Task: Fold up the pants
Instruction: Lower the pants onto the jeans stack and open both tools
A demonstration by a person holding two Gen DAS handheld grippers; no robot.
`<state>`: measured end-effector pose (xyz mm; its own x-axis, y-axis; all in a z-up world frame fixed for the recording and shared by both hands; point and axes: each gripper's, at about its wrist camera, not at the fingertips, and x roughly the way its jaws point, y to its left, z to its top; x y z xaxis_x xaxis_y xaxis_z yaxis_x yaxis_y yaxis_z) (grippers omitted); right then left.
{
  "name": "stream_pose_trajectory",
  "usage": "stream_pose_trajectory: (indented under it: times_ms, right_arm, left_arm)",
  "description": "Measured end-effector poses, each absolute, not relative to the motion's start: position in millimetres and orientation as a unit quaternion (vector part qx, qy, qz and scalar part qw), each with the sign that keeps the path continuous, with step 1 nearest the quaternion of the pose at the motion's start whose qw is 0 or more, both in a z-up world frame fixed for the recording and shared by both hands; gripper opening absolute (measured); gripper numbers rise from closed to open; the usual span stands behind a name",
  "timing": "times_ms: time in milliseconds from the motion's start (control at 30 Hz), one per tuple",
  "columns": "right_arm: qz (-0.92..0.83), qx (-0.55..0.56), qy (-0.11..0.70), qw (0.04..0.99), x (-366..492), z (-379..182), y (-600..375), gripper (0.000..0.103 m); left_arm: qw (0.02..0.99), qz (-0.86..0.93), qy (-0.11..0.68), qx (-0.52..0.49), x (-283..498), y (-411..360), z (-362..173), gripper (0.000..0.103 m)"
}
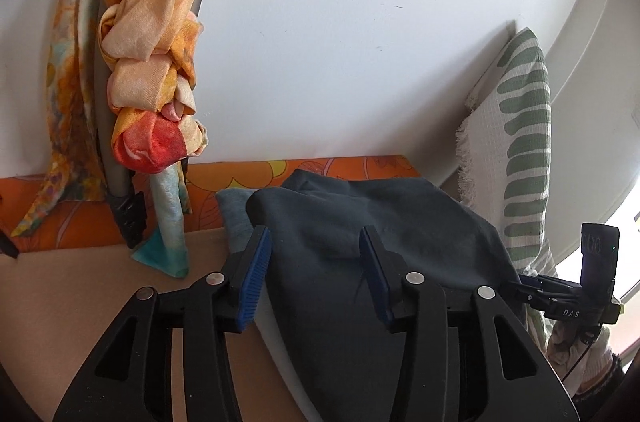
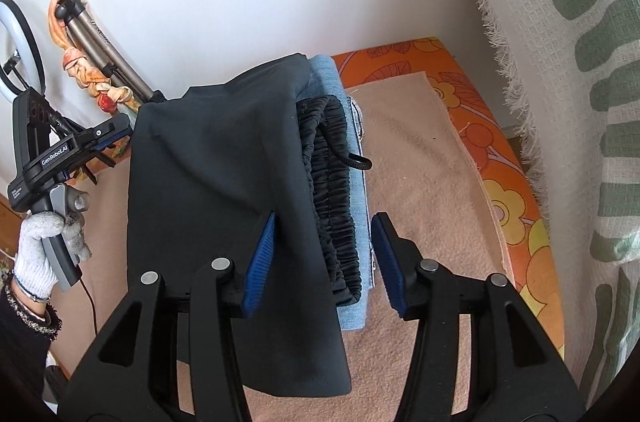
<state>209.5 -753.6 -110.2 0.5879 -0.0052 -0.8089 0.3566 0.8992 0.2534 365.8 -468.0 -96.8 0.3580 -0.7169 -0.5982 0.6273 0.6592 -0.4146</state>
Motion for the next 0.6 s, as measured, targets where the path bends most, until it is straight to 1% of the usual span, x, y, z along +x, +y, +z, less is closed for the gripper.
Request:
stream_pose_trajectory:
  times_ms: [67,167,267,367,433,533,567,600]
  right_arm:
    - [-0.108,0.194,0.441,0.869,204.3,-106.1,-750.2,0.052]
    - [-0.112,0.182,0.44,0.872,199.5,-99.3,-740.9,0.056]
    - [-0.111,0.17,0.434,0.878,195.3,-89.3,-728.8,0.058]
    - [-0.114,0.156,0.426,0.884,188.6,-77.4,-715.8,0.061]
    - [-0.115,0.152,0.418,0.888,183.8,-69.0,-708.1,0.066]
    - [-0.116,0.144,0.404,0.896,175.4,-55.0,-694.9,0.069]
    - [-0.115,0.141,0.4,0.898,173.1,-50.8,-690.6,0.07]
    - [-0.115,0.138,0.397,0.9,170.3,-46.7,-685.2,0.07]
  left_arm:
    - [0.824,-0.411,0.387,-0.045,356.1,-468.9,-91.2,0.057]
    - [0.824,-0.415,0.383,-0.033,343.0,-467.3,-83.8,0.059]
    - [0.828,-0.416,0.375,-0.029,330.9,-454.3,-75.8,0.064]
    - [0.832,-0.422,0.36,-0.019,320.7,-445.5,-69.5,0.064]
    - [0.833,-0.427,0.352,-0.013,313.6,-439.2,-64.5,0.064]
    - [0.838,-0.434,0.33,0.002,299.5,-430.3,-55.4,0.065]
    - [0.838,-0.438,0.325,0.007,295.1,-428.5,-52.3,0.066]
    - [0.839,-0.442,0.318,0.01,290.7,-424.2,-49.3,0.07]
